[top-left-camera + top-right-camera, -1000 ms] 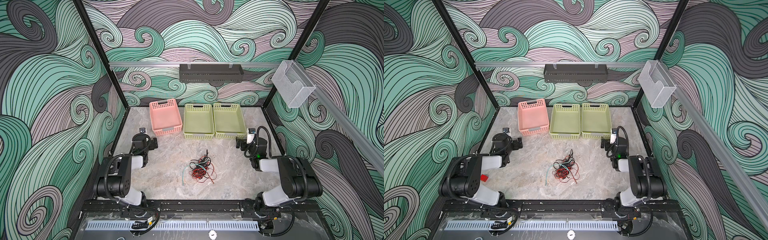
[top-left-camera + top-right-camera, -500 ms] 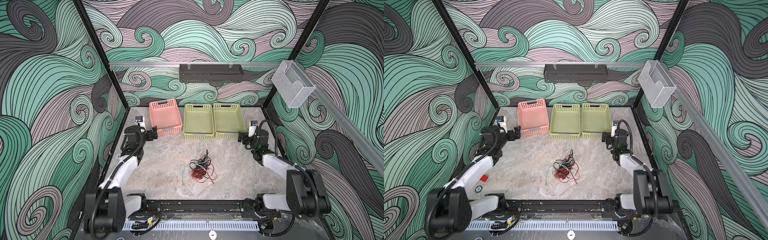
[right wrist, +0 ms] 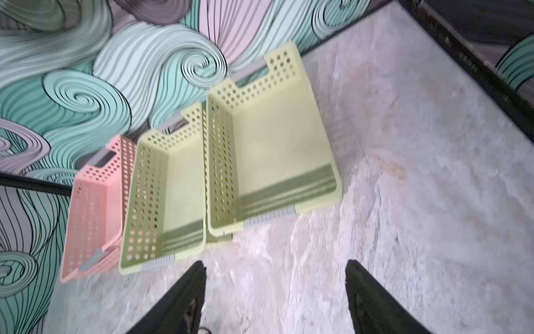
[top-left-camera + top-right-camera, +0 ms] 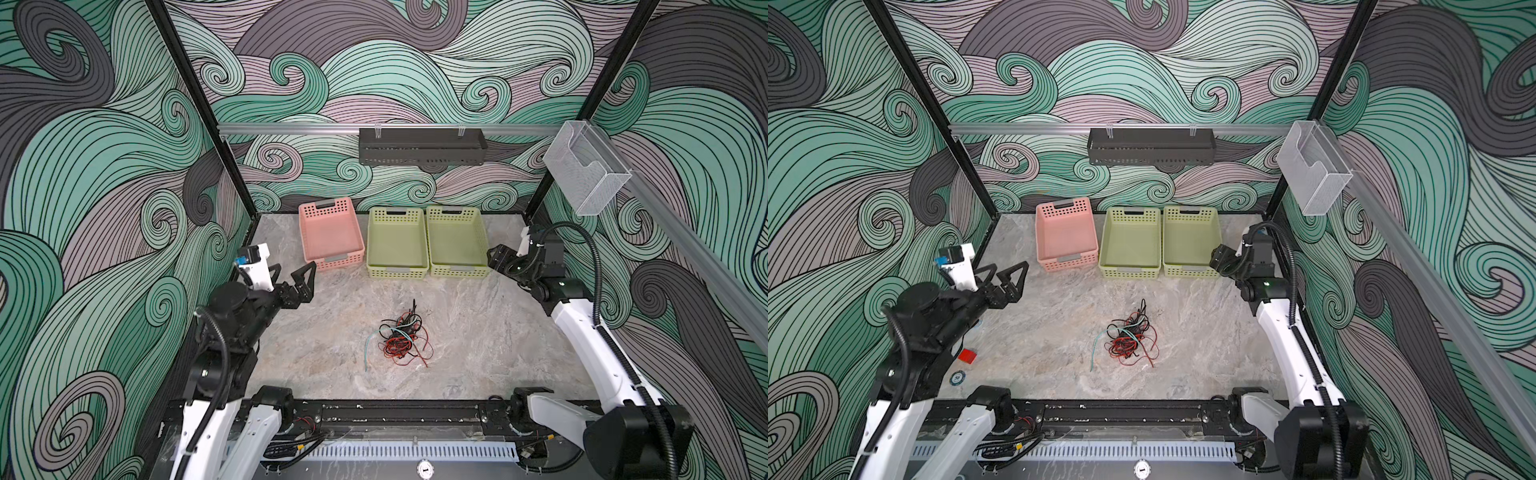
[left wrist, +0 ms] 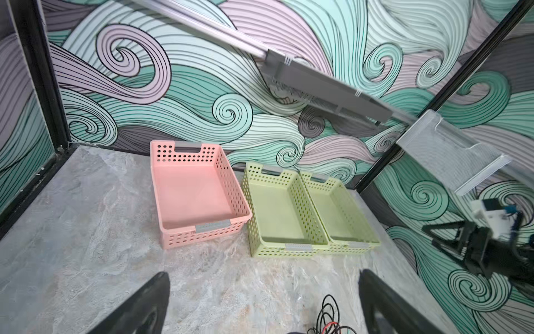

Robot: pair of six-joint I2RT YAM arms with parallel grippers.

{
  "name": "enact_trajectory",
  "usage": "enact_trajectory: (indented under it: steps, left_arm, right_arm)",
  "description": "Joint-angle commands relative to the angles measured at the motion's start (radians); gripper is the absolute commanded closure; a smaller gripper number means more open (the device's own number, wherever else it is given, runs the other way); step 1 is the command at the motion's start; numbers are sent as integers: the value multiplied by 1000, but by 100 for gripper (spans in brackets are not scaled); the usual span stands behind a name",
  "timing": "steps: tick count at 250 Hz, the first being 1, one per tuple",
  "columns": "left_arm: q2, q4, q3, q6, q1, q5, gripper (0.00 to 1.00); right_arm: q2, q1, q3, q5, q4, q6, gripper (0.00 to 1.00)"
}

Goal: Untangle the cables
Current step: 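Move the right gripper over the tangled cables while the left arm lifts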

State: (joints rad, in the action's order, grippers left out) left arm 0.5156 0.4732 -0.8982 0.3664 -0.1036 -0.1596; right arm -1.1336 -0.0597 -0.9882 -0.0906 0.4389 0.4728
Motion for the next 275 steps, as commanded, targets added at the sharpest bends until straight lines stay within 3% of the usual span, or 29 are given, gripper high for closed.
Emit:
enact_trajectory:
  steps: [1,29,56,75,114,159,187,236,275]
  left_arm:
    - [-115,82,80,133,-3,124,1]
    - [-205,129,136,322,-4,298,1]
    - [-235,99,171,290,-4,221,1]
    - [-226,86,192,337,-4,176,1]
    - [-200,90,233,461,-4,207,1]
    - [-190,58,319,467,-4,77,2]
    - [-162,33,365,501,-4,-46,3]
    - [-110,-15,445,567,-4,-161,3]
    - [-72,-38,473,595,-5,-208,3]
  right_arm:
    - [51,-61,-12,-82,144,20,25]
    - [77,-207,4,-102,207,3,23]
    - [81,-330,8,-118,275,20,25]
    - [80,-392,28,-128,292,46,28]
    - [62,-433,45,-107,363,26,37]
    - [40,-505,87,-146,379,2,52]
    - [73,-597,155,-133,354,36,52]
    - [171,-714,353,-97,162,185,51]
    - [105,-756,378,-74,68,201,49]
